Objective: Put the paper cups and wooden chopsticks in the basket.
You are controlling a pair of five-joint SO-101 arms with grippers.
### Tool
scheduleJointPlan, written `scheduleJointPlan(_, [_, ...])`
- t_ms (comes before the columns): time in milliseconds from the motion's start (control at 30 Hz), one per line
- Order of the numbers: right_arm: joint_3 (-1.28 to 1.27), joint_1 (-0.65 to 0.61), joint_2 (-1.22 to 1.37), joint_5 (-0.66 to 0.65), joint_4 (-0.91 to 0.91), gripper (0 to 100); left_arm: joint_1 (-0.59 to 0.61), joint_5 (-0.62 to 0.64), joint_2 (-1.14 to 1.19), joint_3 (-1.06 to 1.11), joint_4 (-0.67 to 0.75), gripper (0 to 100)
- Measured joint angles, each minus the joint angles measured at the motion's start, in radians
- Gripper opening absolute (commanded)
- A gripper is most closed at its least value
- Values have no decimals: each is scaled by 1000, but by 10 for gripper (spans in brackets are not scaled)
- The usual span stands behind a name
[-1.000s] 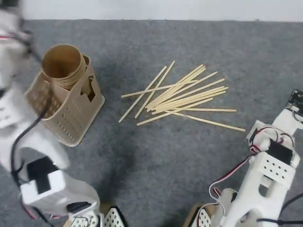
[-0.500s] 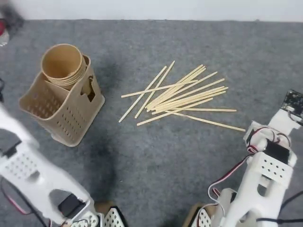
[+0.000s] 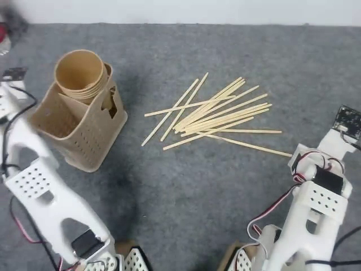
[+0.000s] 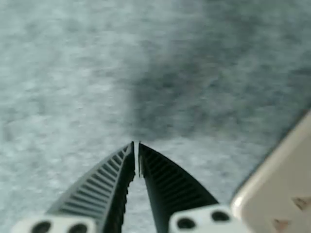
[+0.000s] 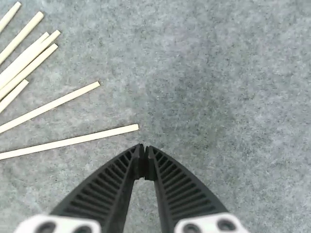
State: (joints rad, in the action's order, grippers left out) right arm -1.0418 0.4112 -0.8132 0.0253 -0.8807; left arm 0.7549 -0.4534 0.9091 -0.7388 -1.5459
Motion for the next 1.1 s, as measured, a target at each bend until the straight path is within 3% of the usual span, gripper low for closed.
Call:
scheduleJointPlan(633, [0,0,0,0,0,6,-209,0,-2,-9,-144,11])
scheduleJointPlan(1000, [0,0,0,0,0,6,-110,0,-87,-256,-173,12])
scheduleJointPlan(1100, [0,0,0,0,0,6,-92,61,-158,-379,-181,12])
